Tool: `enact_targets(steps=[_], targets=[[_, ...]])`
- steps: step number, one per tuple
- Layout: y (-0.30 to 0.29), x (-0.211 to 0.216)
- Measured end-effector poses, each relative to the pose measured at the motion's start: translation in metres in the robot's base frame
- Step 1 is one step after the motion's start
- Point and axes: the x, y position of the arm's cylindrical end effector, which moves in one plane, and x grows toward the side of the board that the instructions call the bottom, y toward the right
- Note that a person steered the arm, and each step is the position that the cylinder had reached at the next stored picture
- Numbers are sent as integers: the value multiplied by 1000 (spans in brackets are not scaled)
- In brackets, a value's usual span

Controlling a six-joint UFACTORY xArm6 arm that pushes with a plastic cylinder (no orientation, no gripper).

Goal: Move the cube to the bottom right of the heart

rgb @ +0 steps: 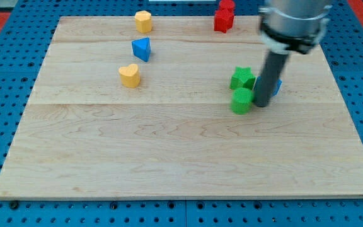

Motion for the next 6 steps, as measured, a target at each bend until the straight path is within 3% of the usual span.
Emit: enact_targets(steps=[1, 2, 5, 6], targets=[[103, -6], [143, -3], [2, -42], [63, -74]])
